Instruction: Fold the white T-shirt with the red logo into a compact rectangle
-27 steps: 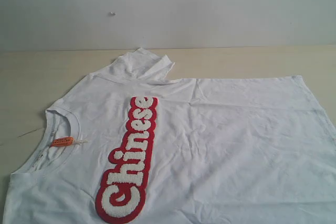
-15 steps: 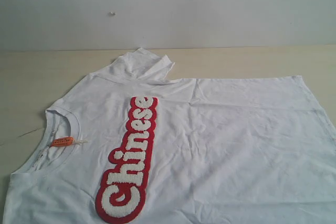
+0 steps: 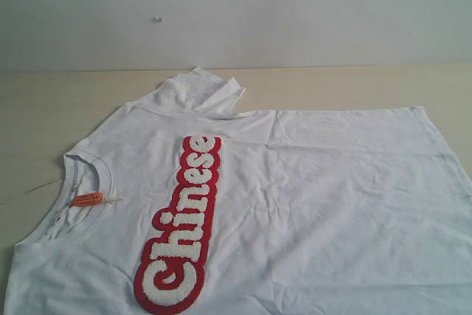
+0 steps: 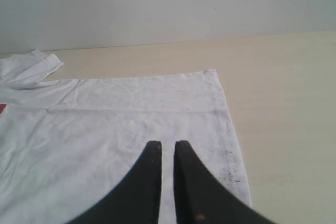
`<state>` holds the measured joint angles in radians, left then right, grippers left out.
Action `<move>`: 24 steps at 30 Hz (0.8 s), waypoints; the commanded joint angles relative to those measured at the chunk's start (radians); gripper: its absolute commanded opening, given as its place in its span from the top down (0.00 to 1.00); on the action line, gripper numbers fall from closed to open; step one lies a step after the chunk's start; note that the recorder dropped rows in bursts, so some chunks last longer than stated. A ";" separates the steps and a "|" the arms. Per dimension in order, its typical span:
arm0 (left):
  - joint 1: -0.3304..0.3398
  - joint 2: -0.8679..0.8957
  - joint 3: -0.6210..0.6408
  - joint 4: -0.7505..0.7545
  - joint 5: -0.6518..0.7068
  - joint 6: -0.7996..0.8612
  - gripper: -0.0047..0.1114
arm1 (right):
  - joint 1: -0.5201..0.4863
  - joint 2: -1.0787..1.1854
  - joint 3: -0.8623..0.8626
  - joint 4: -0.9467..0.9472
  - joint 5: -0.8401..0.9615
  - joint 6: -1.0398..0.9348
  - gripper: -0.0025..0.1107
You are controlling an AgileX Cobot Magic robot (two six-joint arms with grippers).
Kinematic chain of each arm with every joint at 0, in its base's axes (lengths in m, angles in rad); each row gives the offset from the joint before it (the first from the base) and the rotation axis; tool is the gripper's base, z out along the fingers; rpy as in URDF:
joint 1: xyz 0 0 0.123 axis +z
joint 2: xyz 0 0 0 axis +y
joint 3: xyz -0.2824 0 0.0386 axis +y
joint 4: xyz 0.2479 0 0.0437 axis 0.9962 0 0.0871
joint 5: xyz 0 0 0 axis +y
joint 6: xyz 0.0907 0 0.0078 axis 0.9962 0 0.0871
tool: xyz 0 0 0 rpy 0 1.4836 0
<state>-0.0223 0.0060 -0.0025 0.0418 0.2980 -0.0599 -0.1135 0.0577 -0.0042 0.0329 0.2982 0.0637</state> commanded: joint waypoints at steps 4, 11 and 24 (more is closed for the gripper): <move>0.003 -0.006 0.003 -0.003 -0.150 -0.034 0.96 | -0.005 -0.004 0.004 0.001 -0.009 -0.004 0.89; 0.003 -0.006 0.003 -0.003 -0.223 -0.032 0.96 | -0.005 -0.004 0.004 0.001 -0.009 -0.004 0.89; 0.003 -0.006 0.003 -0.005 -0.282 -0.269 0.96 | -0.005 -0.004 0.004 -0.011 -0.060 -0.009 0.89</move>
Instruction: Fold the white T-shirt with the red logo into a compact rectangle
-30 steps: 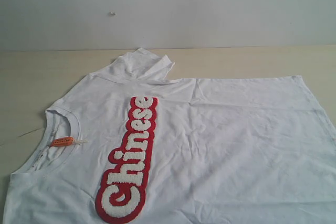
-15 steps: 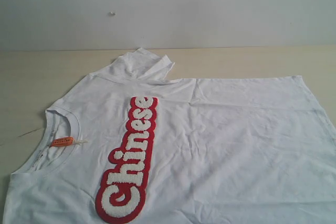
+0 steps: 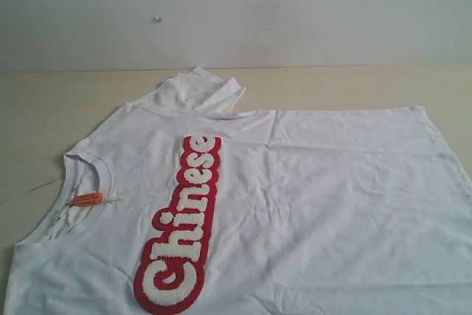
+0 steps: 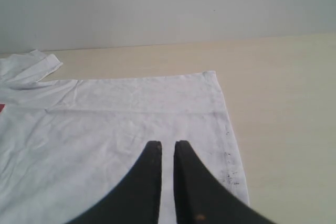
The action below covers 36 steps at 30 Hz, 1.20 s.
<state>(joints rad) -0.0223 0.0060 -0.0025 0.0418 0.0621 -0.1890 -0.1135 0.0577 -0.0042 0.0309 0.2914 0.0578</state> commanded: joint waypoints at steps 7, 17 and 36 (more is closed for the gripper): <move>0.003 -0.006 0.003 -0.005 -0.093 -0.241 0.96 | -0.005 -0.004 0.004 0.015 -0.237 -0.003 0.89; 0.003 -0.006 0.003 -0.005 -0.163 -0.241 0.96 | -0.005 -0.004 0.004 0.305 -0.367 -0.001 0.89; -0.039 -0.006 -0.048 -0.001 -0.030 -0.489 0.96 | -0.003 -0.004 0.002 0.423 -0.283 -0.003 0.95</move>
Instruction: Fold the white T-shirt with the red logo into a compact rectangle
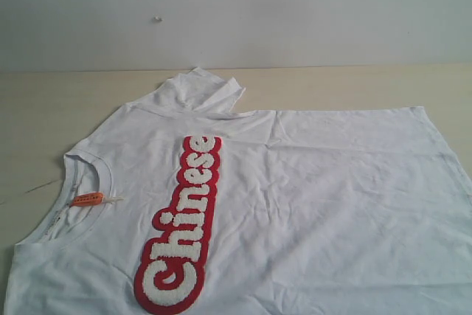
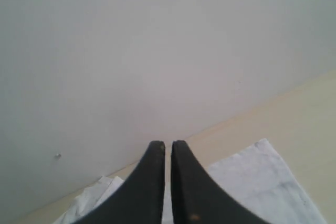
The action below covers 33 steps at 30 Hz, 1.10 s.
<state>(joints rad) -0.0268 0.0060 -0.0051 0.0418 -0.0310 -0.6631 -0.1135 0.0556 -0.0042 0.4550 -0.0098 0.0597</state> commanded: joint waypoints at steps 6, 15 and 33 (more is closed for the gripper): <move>-0.127 -0.006 -0.164 -0.001 0.160 0.080 0.96 | -0.003 -0.002 -0.109 -0.011 0.032 -0.014 0.98; -0.254 0.167 -0.357 -0.001 0.369 0.318 0.96 | -0.003 0.099 -0.359 -0.145 0.260 -0.234 0.98; -0.292 0.867 -0.888 -0.116 0.760 0.950 0.96 | 0.091 0.638 -0.737 -0.231 0.643 -0.709 0.98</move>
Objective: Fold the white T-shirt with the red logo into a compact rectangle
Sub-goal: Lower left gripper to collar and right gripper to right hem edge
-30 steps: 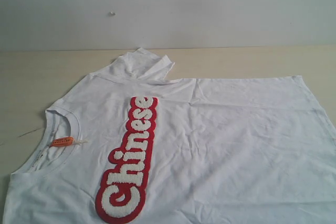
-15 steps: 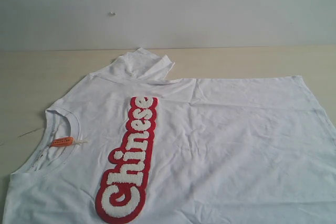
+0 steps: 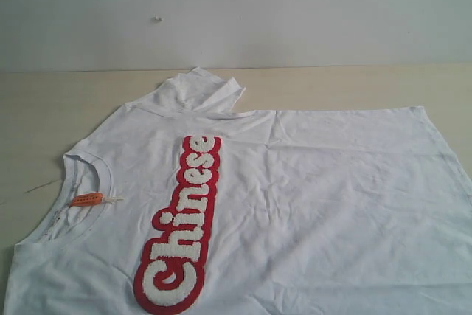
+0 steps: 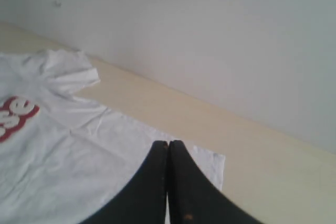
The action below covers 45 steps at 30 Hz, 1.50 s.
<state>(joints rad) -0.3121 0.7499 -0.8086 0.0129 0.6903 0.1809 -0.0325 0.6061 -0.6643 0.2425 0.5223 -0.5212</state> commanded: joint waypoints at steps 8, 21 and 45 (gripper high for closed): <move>-0.007 0.372 -0.205 -0.357 0.189 0.546 0.96 | 0.010 0.242 -0.206 -0.018 0.373 -0.404 0.98; -0.007 0.464 -0.203 -0.233 0.423 0.973 0.96 | 0.010 0.410 -0.227 -0.045 0.635 -0.755 0.98; -0.007 0.471 0.034 -0.258 0.349 1.048 0.10 | 0.010 0.465 -0.178 0.111 0.625 -0.682 0.15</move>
<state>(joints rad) -0.3136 1.2294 -0.7819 -0.2197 1.0477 1.2388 -0.0241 1.0686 -0.8458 0.2924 1.1626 -1.2126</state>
